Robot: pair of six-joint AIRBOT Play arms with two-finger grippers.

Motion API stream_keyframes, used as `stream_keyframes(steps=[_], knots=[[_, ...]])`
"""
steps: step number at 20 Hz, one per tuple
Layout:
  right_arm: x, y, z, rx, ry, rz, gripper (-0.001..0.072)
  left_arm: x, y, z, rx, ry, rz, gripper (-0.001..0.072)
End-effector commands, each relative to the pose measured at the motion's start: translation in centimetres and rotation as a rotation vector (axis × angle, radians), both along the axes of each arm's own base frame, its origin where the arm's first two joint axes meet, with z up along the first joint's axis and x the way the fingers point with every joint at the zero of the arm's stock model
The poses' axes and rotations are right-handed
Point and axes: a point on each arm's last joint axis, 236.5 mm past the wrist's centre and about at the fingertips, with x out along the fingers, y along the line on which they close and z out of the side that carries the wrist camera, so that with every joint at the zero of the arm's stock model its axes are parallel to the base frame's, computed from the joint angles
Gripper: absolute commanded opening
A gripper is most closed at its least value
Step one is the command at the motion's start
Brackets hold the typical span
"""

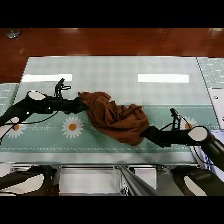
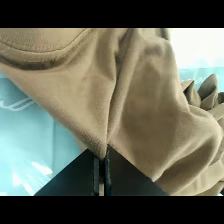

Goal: Fold the shirts.

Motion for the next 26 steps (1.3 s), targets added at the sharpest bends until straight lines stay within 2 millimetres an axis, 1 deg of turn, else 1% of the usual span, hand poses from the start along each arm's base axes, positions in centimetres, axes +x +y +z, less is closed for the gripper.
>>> stream_keyframes(steps=[1,3,4,5,6,7,8,9,10,11,12,13,14,15,16,17,18,19,20,21,22,23,24,25,26], knots=[[1.3,2.7,-1.3,0.012,0.025,0.041,0.0607,0.0,-0.1,0.2,-0.005,0.0,-0.008,0.0017],[2.1,4.1,-1.3,0.014,0.024,0.079,0.0548,0.0,-0.1,0.2,-0.005,0.0,-0.008,0.0017],[2.6,4.6,-1.4,0.012,0.028,0.092,0.0548,0.0,-0.1,0.2,-0.005,0.0,-0.008,0.0017],[3.2,5.1,-1.3,0.012,0.026,0.109,0.0406,0.0,-0.1,0.3,-0.006,-0.002,-0.008,0.0017],[3.8,5.5,-1.0,0.017,0.02,0.127,0.0132,0.1,-0.1,0.6,-0.008,-0.011,-0.011,0.0017],[4.7,5.9,0.0,0.021,-0.015,0.165,0.0025,0.5,-0.1,1.5,-0.017,-0.03,-0.019,0.0017],[5.9,6.1,1.5,0.019,-0.063,0.203,0.0025,1.1,0.2,3.0,-0.029,-0.059,-0.02,0.0017],[7.7,6.0,3.8,0.006,-0.126,0.236,0.0025,2.3,0.7,5.3,-0.041,-0.113,-0.014,0.0017],[9.9,5.5,6.5,-0.019,-0.204,0.25,0.0025,3.5,1.4,8.2,-0.049,-0.184,-0.005,0.0017],[12.5,4.6,10.3,-0.054,-0.297,0.248,0.0025,5.0,2.3,12.2,-0.057,-0.284,0.017,0.0017],[15.1,3.5,14.5,-0.089,-0.396,0.232,0.0025,6.3,3.1,16.7,-0.071,-0.392,0.047,0.0017],[17.5,2.3,19.8,-0.121,-0.511,0.21,0.0025,7.3,4.0,22.2,-0.089,-0.518,0.08,0.0017],[19.1,1.3,25.6,-0.148,-0.632,0.191,0.0024,7.5,4.8,27.4,-0.091,-0.64,0.099,0.0016],[19.8,0.8,30.9,-0.168,-0.743,0.185,0.0024,7.1,5.6,32.9,-0.08,-0.772,0.109,0.0016],[19.5,0.4,36.3,-0.19,-0.852,0.189,0.0025,6.1,6.1,37.8,-0.066,-0.893,0.114,0.0016],[18.5,0.3,40.6,-0.203,-0.937,0.203,0.0025,4.4,6.5,42.8,-0.048,-1.015,0.121,0.0016],[16.9,-0.1,44.5,-0.23,-1.016,0.214,0.0025,2.6,7.0,46.8,-0.024,-1.12,0.129,0.0016],[15.1,-0.5,47.3,-0.257,-1.081,0.221,0.0025,0.4,7.5,50.4,0.023,-1.223,0.139,0.0016],[13.2,-1.1,49.6,-0.286,-1.138,0.22,0.0024,-1.7,8.0,53.0,0.089,-1.308,0.149,0.0016],[11.1,-1.5,51.1,-0.302,-1.176,0.223,0.0025,-3.7,8.3,54.9,0.149,-1.371,0.156,0.0016],[8.7,-1.7,52.2,-0.298,-1.209,0.234,0.0025,-5.7,8.5,56.3,0.197,-1.415,0.166,0.0016],[6.7,-1.8,52.6,-0.298,-1.22,0.256,0.0025,-7.7,8.5,57.4,0.236,-1.45,0.172,0.0016],[4.6,-2.0,52.3,-0.304,-1.208,0.29,0.0025,-9.5,8.1,57.7,0.261,-1.469,0.161,0.0016],[3.0,-2.3,51.5,-0.315,-1.181,0.325,0.0025,-11.2,7.4,57.4,0.278,-1.469,0.131,0.0016],[1.7,-2.6,50.6,-0.329,-1.145,0.358,0.0025,-12.5,6.7,56.1,0.31,-1.442,0.077,0.0016]])
